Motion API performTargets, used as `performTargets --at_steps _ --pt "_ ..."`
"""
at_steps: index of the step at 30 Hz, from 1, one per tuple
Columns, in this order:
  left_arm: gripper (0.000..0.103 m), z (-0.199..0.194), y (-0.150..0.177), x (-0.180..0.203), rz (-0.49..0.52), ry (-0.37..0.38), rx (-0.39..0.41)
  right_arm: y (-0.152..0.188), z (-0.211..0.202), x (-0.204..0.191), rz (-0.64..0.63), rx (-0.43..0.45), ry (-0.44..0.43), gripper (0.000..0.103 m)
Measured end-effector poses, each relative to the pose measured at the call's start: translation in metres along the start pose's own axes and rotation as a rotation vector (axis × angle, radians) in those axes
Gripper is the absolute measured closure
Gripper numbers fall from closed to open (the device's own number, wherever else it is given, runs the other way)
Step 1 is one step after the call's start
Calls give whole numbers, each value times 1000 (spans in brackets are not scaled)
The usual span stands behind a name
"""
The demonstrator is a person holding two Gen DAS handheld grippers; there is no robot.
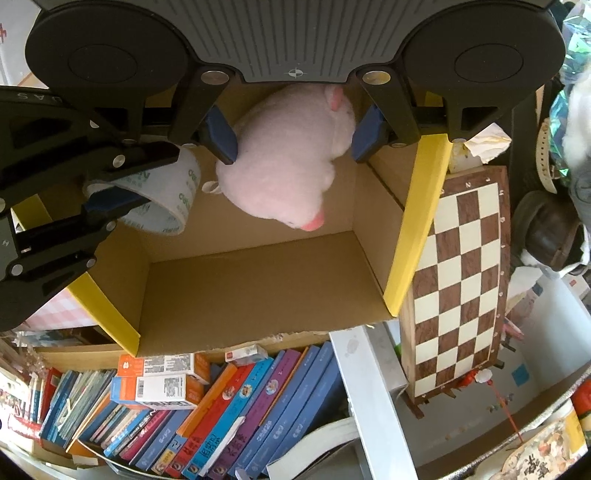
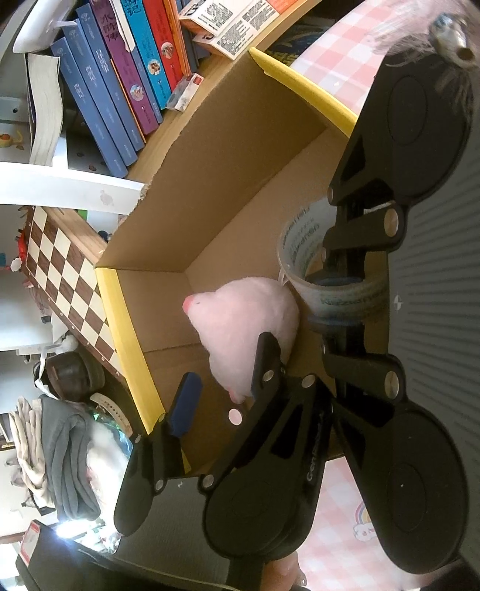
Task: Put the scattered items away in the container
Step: 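Release the pig into the box with the left tool while the right tool releases the tape, then withdraw both tools from the box back toward the remaining desk items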
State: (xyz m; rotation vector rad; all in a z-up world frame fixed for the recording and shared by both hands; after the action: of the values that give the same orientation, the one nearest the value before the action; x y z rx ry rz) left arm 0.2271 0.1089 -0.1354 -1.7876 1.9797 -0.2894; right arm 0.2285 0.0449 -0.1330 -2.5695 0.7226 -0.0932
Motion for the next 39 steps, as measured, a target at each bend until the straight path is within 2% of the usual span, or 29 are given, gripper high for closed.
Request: performTargets --at_steps 11,13,20,26,34,39 --pt "32 -18 -2 0 4 -8 38 -1 -16 0 3 32 28 71" --pt "31 -22 -3 0 4 -10 47 -1 -20 -1 0 39 32 66" --pt "31 -38 -2 1 7 -22 79 -1 -36 -6 -6 64 51 61" --pt "26 -53 2 2 4 -31 104 3 -51 -9 -1 89 74 55" --pt "23 -75 7 7 7 -35 141 9 -73 -13 5 131 122 35" --pt "19 -88 11 11 11 -40 162 14 -86 -16 11 147 144 31"
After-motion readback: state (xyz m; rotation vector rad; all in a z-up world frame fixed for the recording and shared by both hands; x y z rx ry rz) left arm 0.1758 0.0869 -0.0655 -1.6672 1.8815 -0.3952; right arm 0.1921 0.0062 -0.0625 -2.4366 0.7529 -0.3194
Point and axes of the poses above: each gripper's, at about its wrist camera, not at the fingertips, and z roughly the way its jaws point, x to its right, y to its underside, the point moved 10 cm from there along z, roughly the way its jaws point, and after that the axes turned 11 degrees about -x, right-handed, at the moved point
